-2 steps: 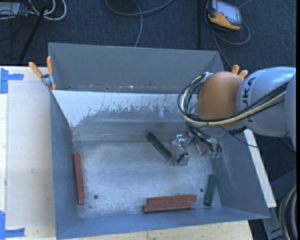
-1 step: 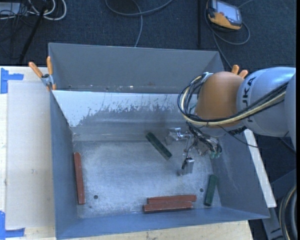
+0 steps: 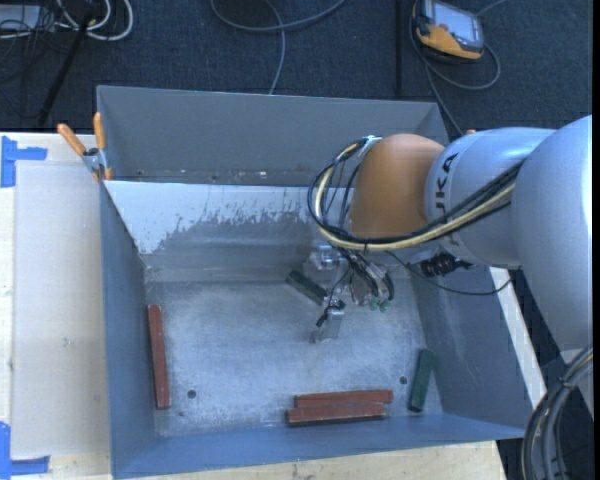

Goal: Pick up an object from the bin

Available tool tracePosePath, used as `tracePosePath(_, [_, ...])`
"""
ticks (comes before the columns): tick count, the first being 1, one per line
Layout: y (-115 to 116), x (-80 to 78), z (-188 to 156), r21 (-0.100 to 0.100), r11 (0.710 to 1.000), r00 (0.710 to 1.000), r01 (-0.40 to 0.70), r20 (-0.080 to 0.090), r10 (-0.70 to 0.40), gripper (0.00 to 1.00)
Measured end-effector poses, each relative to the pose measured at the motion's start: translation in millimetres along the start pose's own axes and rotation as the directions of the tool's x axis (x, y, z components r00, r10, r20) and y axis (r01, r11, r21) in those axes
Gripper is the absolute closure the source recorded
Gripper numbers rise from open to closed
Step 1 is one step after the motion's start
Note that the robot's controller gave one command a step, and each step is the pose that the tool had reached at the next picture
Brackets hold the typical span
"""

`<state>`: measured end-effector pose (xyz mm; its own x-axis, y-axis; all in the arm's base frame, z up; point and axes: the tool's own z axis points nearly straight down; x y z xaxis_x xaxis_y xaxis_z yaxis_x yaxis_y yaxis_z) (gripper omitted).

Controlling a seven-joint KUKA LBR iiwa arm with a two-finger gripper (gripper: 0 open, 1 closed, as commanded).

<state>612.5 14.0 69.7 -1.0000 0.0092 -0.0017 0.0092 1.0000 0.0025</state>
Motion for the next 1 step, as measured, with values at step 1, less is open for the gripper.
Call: tracePosePath(1, [15.5, -11.6, -39.5, 0.002, 0.999, 0.999, 0.046, 0.004, -0.046, 0.00])
